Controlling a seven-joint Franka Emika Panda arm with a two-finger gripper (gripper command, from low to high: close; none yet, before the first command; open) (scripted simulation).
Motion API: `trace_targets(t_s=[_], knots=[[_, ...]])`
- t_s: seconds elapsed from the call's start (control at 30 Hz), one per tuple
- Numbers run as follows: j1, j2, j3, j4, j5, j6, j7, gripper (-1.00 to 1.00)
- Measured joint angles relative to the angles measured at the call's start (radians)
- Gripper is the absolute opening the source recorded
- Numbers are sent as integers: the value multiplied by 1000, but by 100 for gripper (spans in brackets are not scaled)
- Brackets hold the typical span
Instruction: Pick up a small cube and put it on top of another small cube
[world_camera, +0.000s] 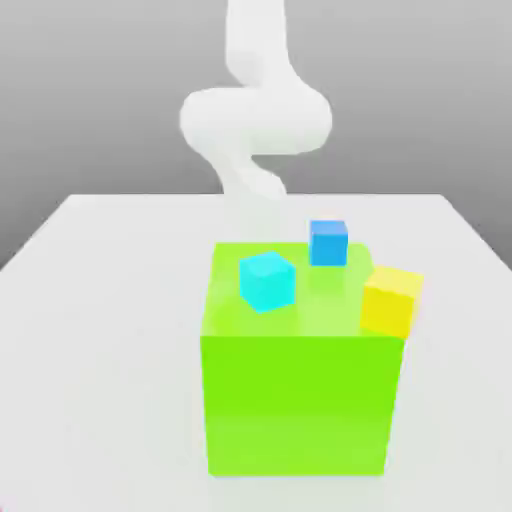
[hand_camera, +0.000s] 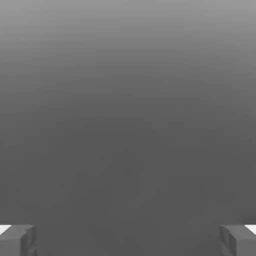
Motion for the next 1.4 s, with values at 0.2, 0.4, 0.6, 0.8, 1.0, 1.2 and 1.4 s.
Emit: trace_targets(t_s=[0.2,0.4,0.6,0.8,1.0,1.2,1.4], knots=[[-23,222,-65,53,7,33,-26,0],[-48,439,-133,105,36,66,-67,0],[-93,658,-189,157,87,98,-124,0],[-165,879,-207,209,145,128,-184,0],[-240,1099,-220,262,189,159,-235,0],[-311,1317,-200,313,231,238,-277,0],[-325,1373,-183,327,249,278,-290,-100]])
